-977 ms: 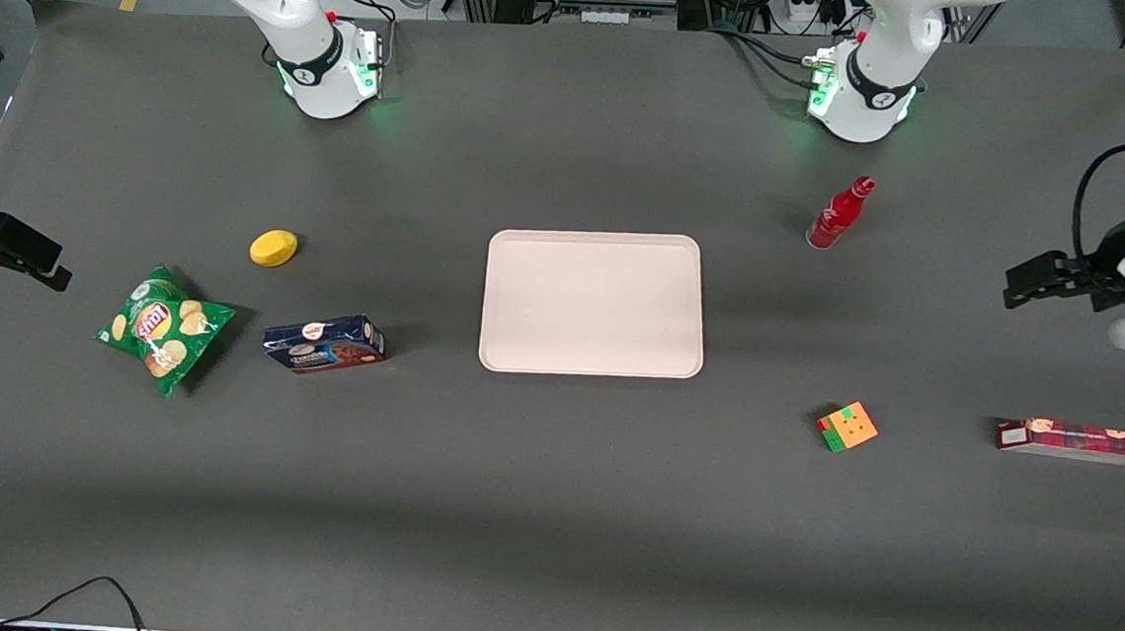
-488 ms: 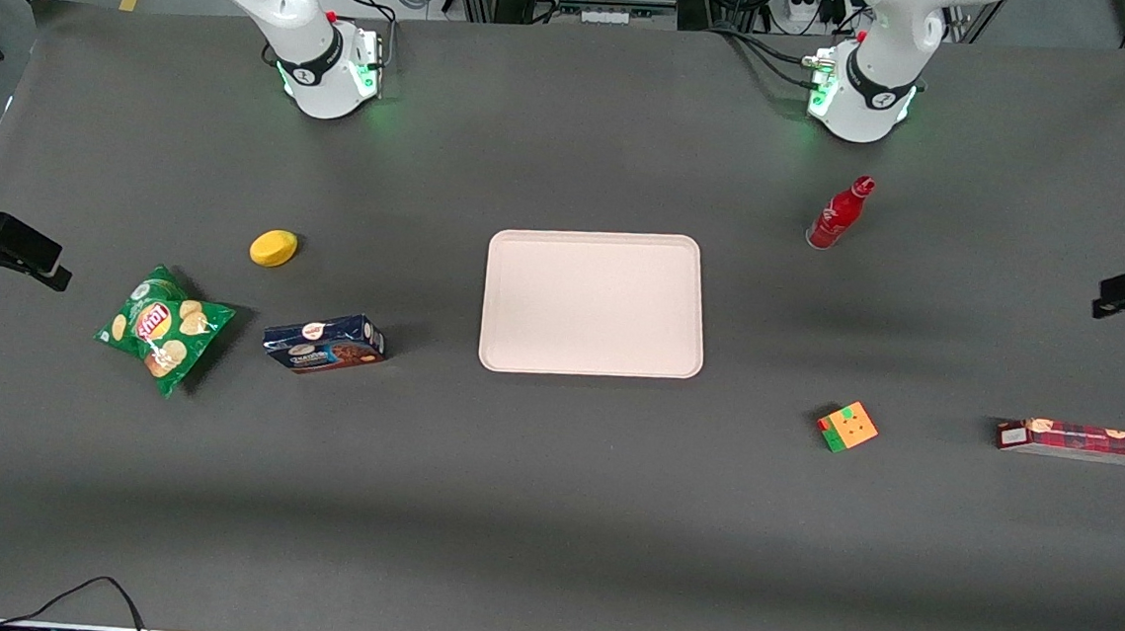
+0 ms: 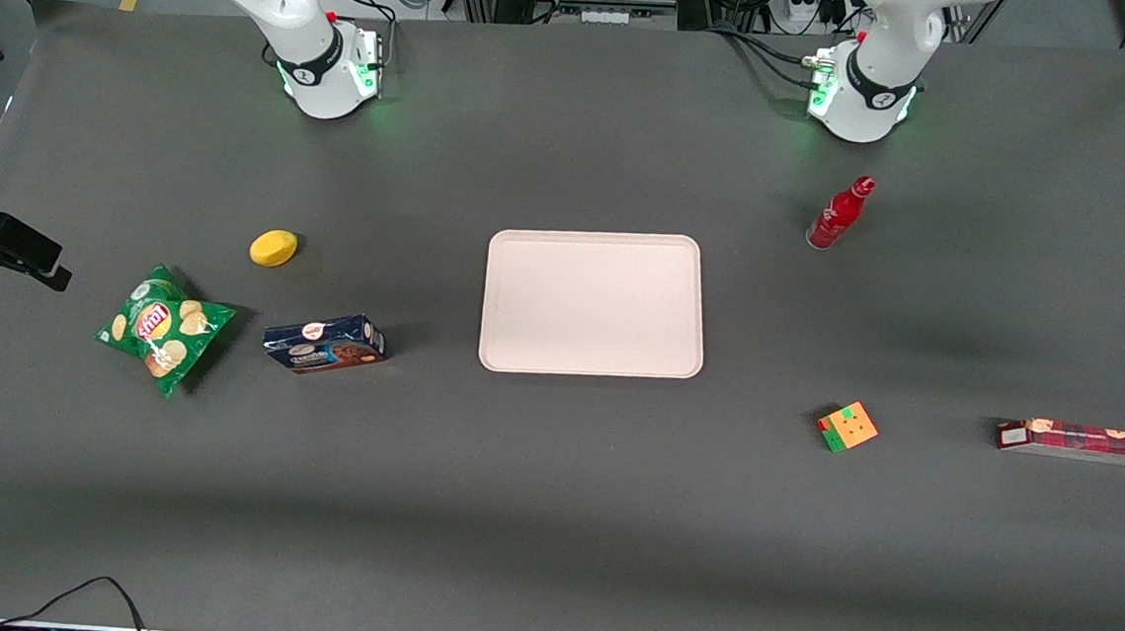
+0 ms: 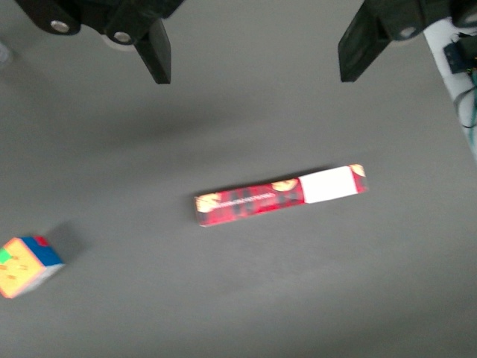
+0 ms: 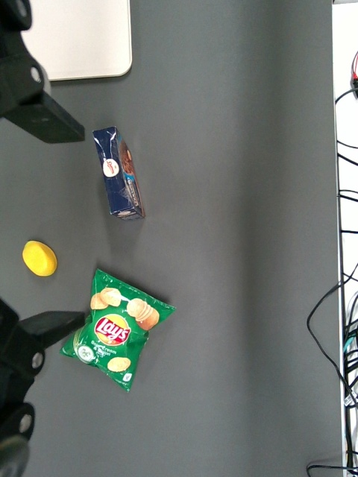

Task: Place red cookie box on tray
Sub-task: 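Lower the open left gripper over the cookie box's middle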

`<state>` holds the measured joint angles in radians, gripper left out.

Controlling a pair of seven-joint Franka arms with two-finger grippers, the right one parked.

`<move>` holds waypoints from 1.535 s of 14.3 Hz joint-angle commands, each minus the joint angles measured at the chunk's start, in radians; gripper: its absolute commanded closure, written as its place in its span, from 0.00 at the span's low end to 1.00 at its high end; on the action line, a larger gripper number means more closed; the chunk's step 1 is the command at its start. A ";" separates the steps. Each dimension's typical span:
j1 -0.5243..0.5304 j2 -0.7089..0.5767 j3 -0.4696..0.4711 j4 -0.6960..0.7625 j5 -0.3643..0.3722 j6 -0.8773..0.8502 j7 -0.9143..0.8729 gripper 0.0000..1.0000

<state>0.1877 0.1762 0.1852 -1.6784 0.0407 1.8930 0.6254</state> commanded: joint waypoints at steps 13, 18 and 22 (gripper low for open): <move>0.032 0.227 0.034 0.031 -0.146 0.210 1.318 0.00; 0.039 0.278 0.034 0.040 -0.165 0.210 1.435 0.00; 0.049 0.313 0.034 0.046 -0.165 0.213 1.464 0.00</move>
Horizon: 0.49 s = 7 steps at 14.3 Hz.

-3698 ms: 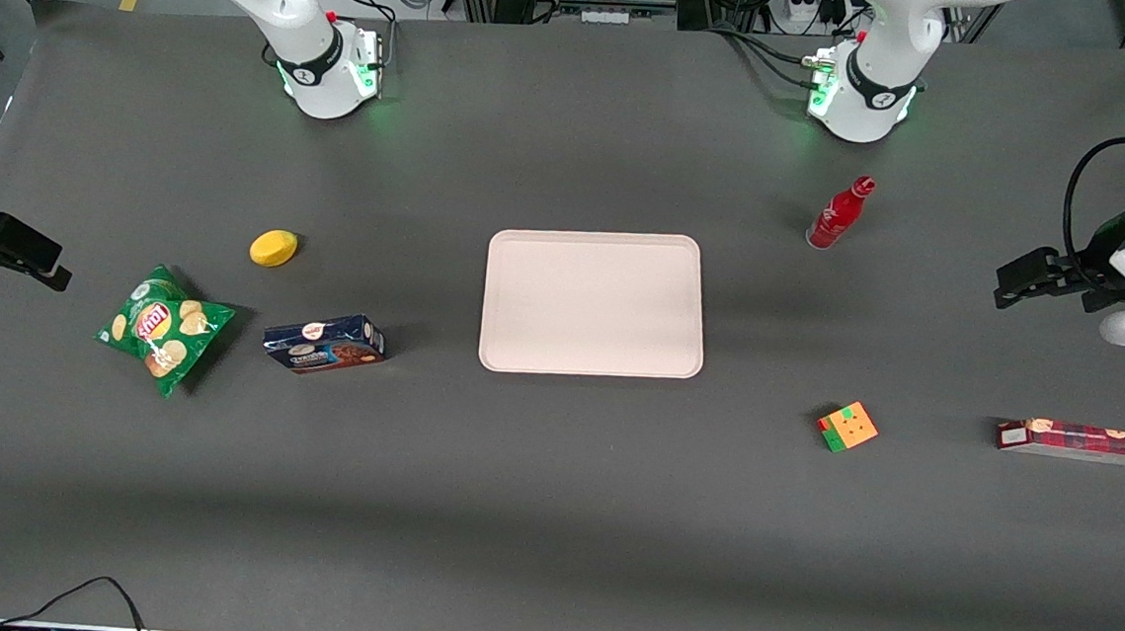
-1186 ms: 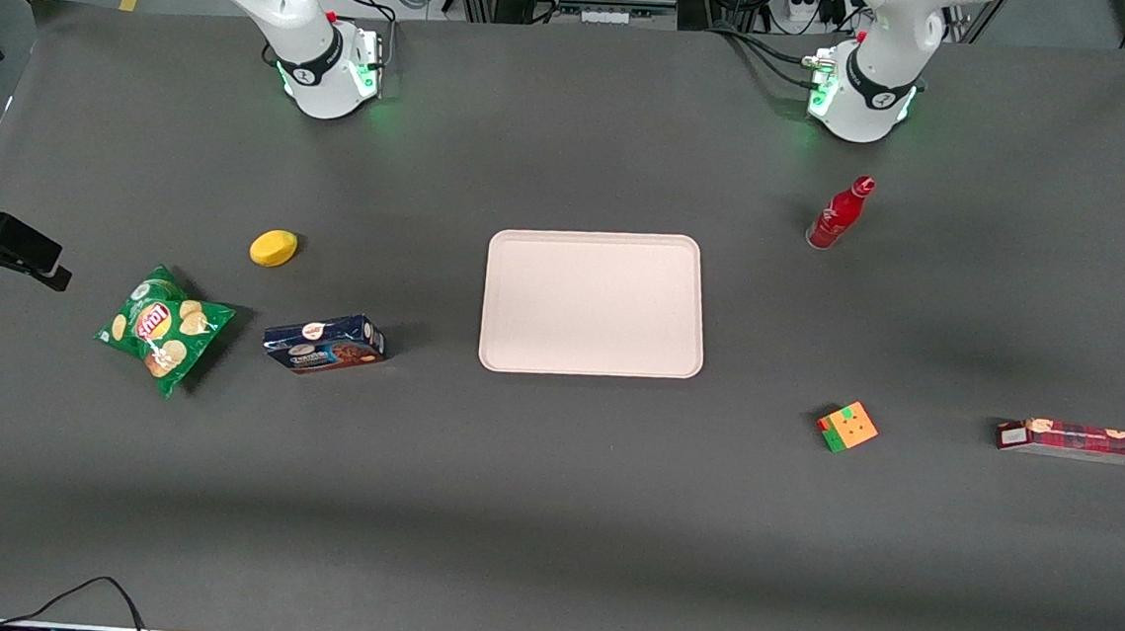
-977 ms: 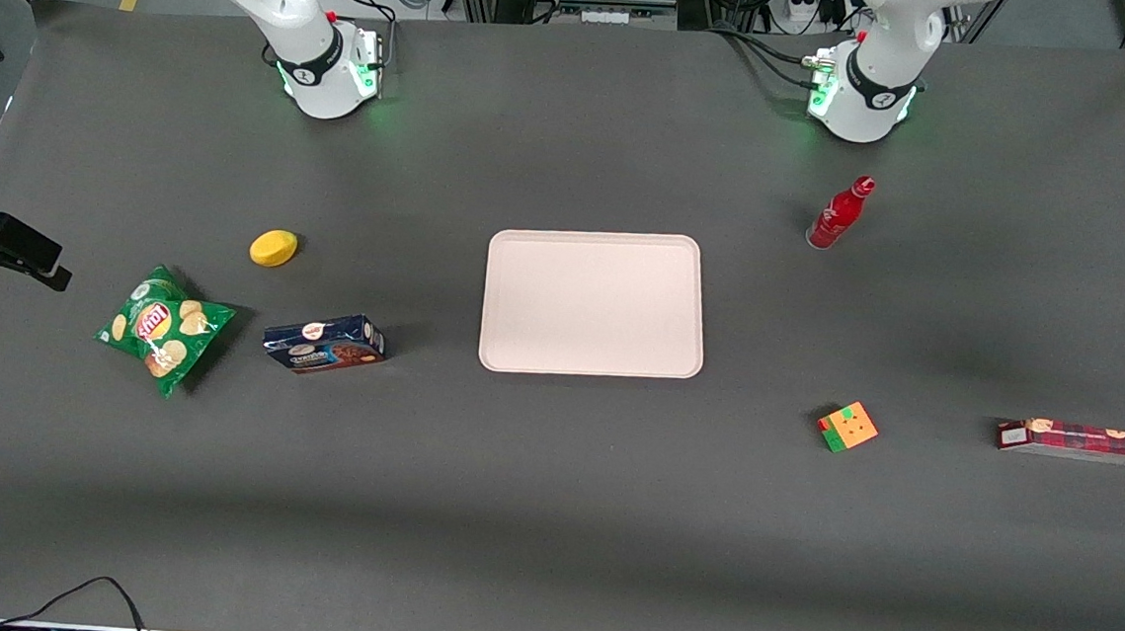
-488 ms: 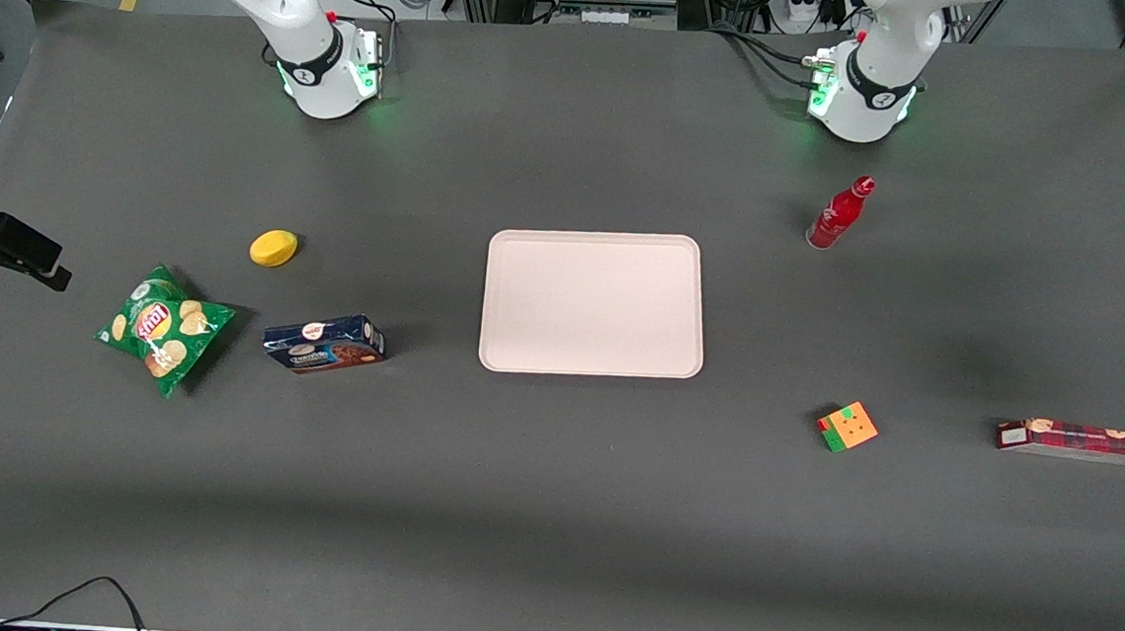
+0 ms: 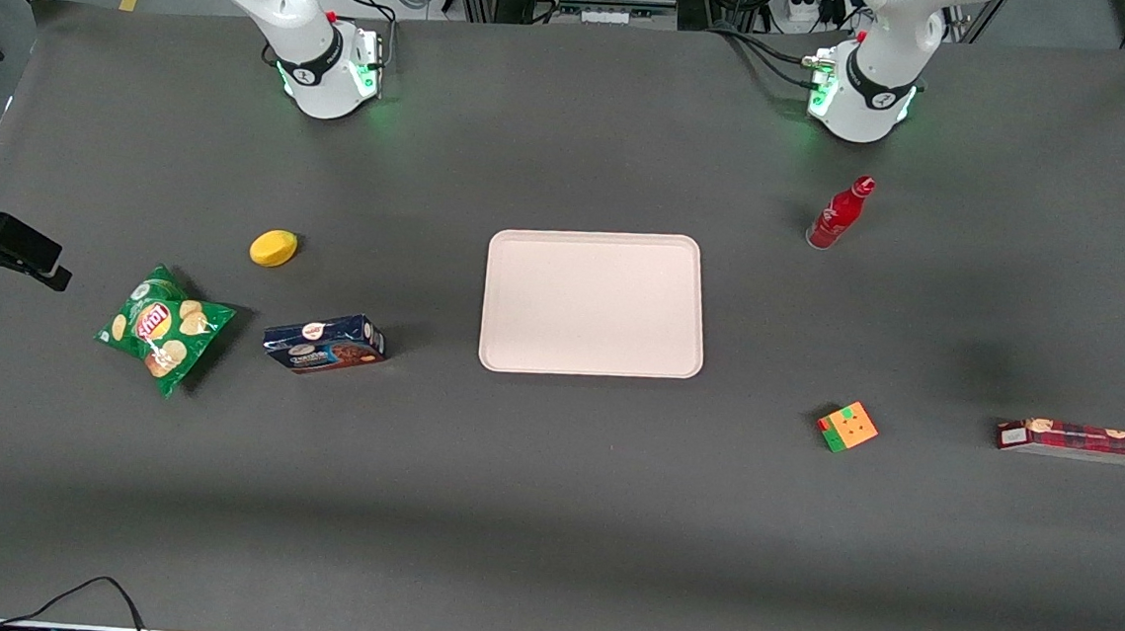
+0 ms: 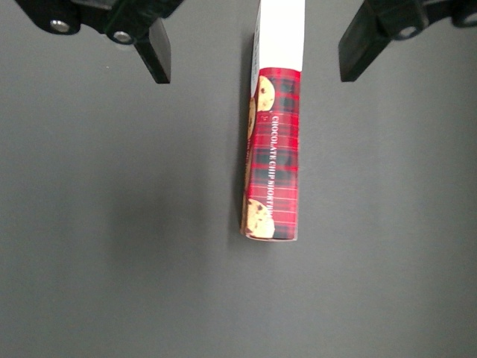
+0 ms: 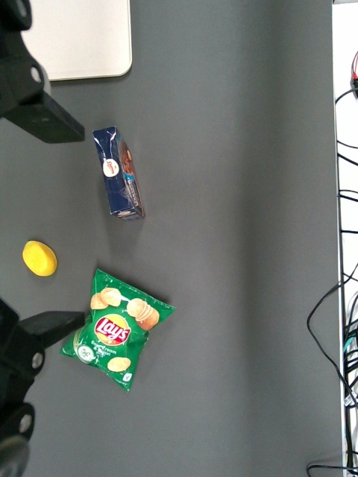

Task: Place red cookie box on tray
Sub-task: 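Lower the open left gripper over the cookie box's middle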

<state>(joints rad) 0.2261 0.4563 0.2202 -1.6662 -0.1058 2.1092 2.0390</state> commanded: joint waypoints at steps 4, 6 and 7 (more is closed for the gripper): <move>0.021 0.080 -0.001 0.034 -0.020 0.063 0.104 0.00; 0.025 0.107 -0.001 0.045 -0.049 0.095 0.160 0.00; 0.025 0.120 -0.001 0.052 -0.054 0.097 0.171 0.00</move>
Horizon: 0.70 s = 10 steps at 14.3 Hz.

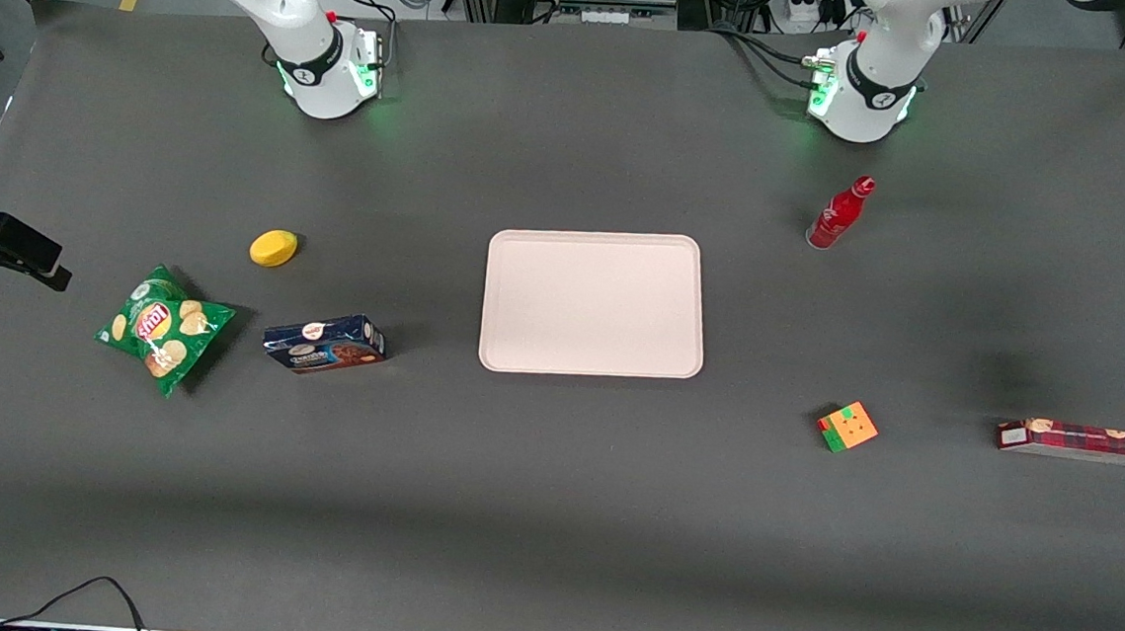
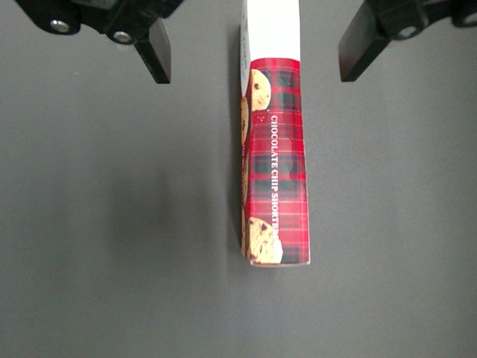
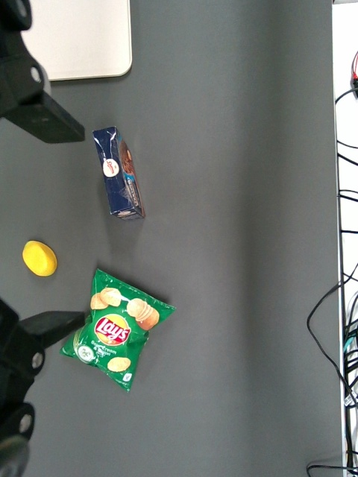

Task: Place red cookie box on tray
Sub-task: 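Lower the open left gripper over the cookie box's middle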

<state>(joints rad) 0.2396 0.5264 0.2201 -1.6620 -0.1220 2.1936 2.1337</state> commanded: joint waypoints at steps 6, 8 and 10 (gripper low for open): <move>0.018 0.092 -0.005 0.077 -0.039 0.055 0.098 0.00; 0.018 0.107 -0.005 0.082 -0.053 0.064 0.100 0.00; 0.018 0.122 -0.005 0.080 -0.065 0.064 0.100 0.00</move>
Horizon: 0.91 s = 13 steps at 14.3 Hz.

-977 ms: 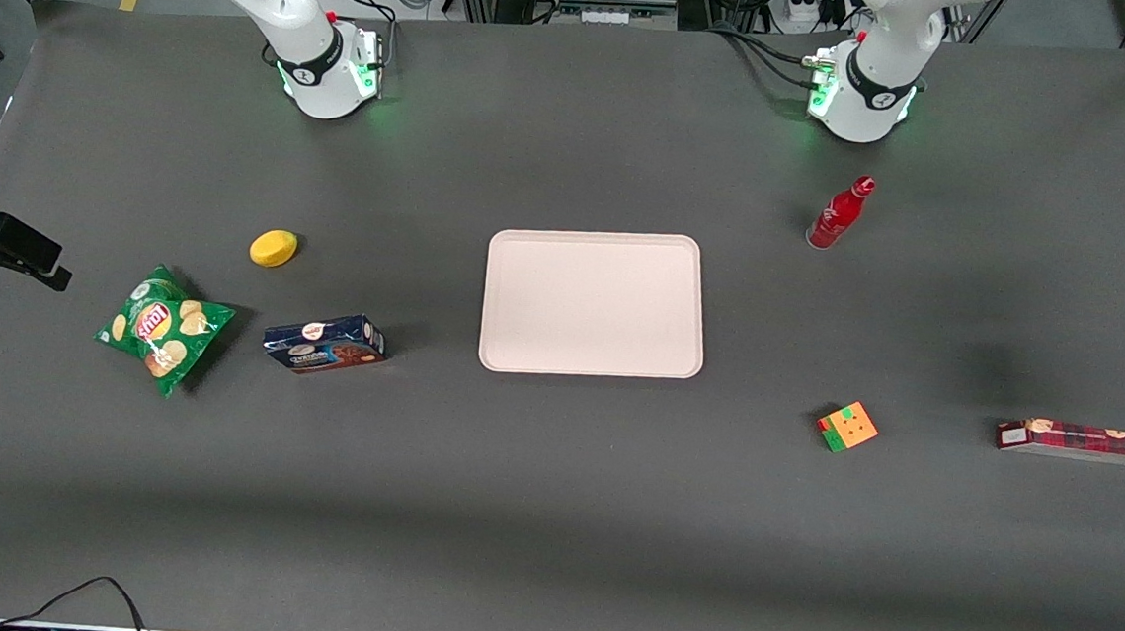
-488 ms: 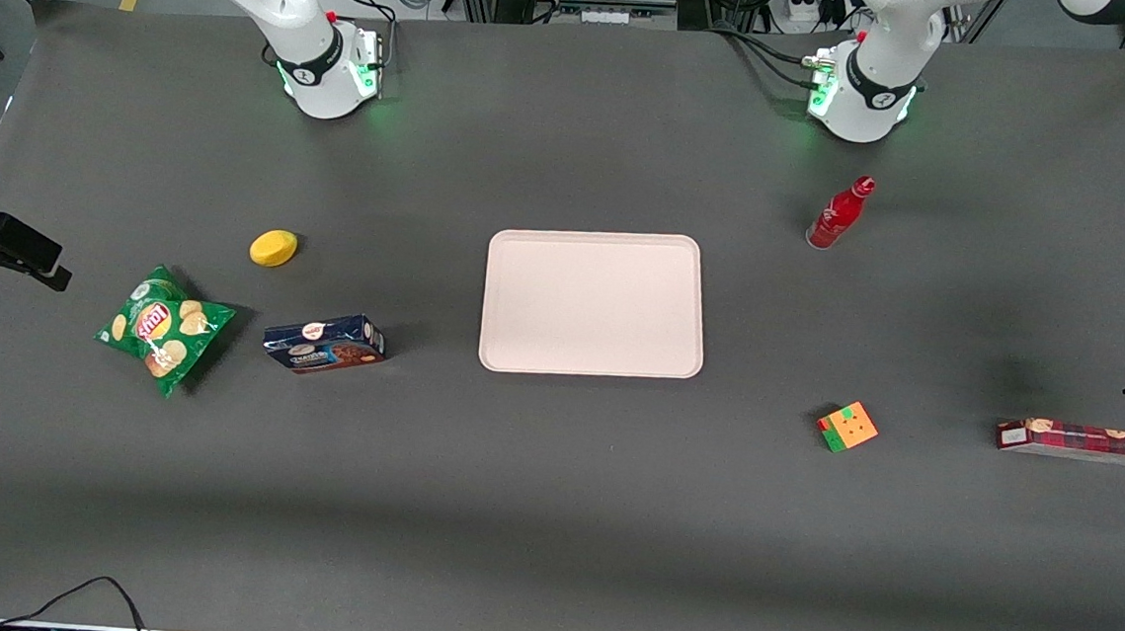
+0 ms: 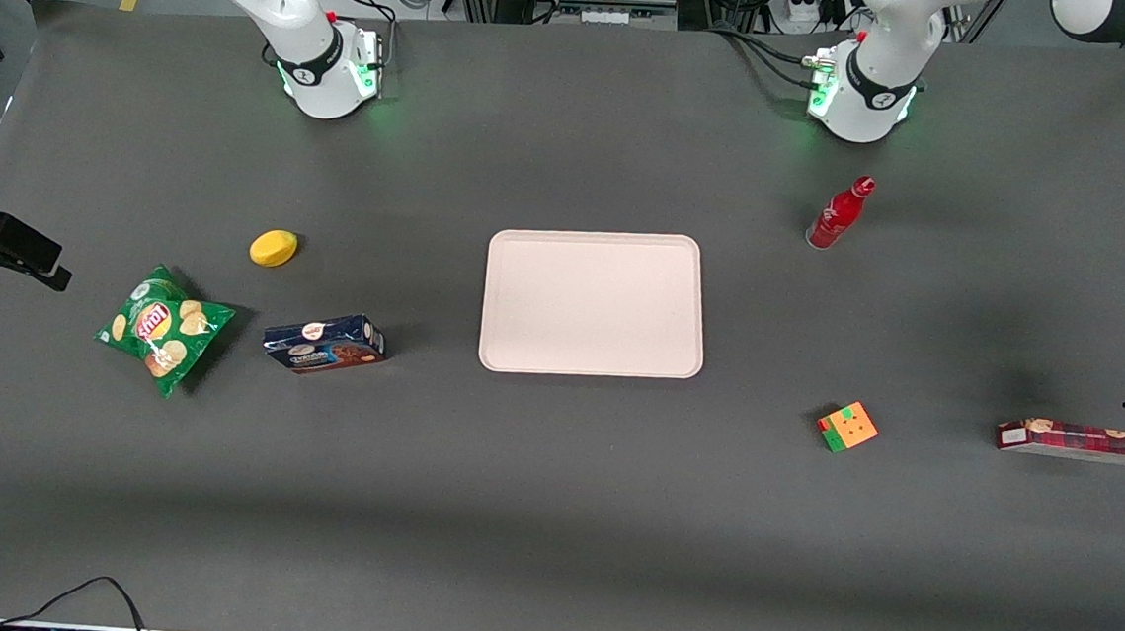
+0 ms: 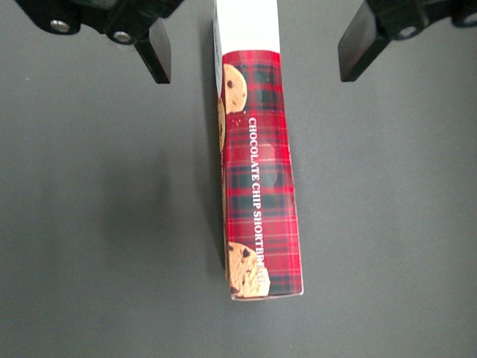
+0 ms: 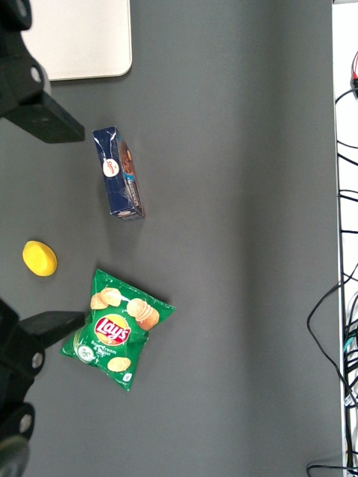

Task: Place red cookie box on tray
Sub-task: 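Close the left gripper on the red cookie box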

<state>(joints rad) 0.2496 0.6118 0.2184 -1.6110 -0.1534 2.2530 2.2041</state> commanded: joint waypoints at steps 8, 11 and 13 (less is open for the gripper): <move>0.010 0.072 -0.004 0.029 -0.058 0.020 0.029 0.00; 0.011 0.091 -0.004 0.028 -0.072 0.037 0.031 0.00; 0.011 0.100 -0.004 0.028 -0.080 0.054 0.031 0.00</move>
<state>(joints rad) 0.2514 0.6824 0.2182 -1.6103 -0.2046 2.2887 2.2061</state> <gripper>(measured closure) 0.000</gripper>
